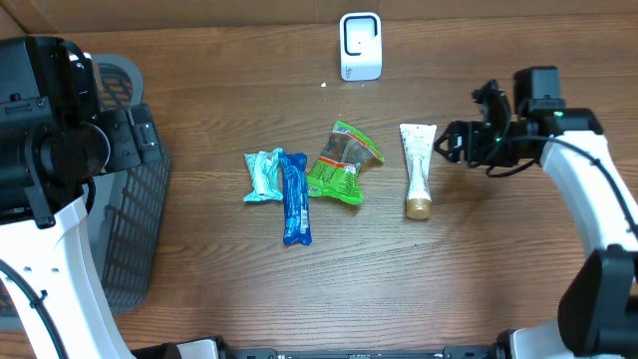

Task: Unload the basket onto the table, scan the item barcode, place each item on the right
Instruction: 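Lower the right gripper onto the white tube and close on it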

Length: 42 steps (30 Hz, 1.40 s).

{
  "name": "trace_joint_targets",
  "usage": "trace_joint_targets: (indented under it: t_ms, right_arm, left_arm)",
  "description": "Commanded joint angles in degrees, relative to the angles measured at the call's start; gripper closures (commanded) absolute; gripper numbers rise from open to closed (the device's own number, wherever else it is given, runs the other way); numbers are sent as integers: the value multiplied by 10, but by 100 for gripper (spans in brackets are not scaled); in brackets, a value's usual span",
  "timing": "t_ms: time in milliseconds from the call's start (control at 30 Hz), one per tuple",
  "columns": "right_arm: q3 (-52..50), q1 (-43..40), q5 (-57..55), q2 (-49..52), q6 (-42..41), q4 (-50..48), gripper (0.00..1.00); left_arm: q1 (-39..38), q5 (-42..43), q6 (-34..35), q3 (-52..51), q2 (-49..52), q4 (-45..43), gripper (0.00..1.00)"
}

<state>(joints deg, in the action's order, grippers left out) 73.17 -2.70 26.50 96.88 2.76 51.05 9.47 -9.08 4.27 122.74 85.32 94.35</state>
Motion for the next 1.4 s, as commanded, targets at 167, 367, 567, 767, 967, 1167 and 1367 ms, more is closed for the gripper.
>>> trace_joint_targets:
  t_ms: [167,367,567,767,967,1167,1367]
  right_arm:
    - [11,-60,224,55,79,0,82]
    - [7,-46,243,57,80,-4,96]
    - [-12,-44,284,65,80,-37,96]
    - [-12,-39,306,87,80,-52,96]
    - [-12,-36,323,121,83,-56,96]
    - [-12,-28,330,154,93,-51,96]
    - [-12,-17,331,160,93,-42,96]
  left_arm:
    - [3,-3,-6,10,2,-1,0]
    - [3,-3,-6,10,2,-1,0]
    - [3,-3,-6,10,2,-1,0]
    - [3,-3,-6,10,2,-1,0]
    - [3,-3,-6,10,2,-1,0]
    - [3,-3,-6,10,2,-1,0]
    - [3,-3,-6,10,2,-1,0]
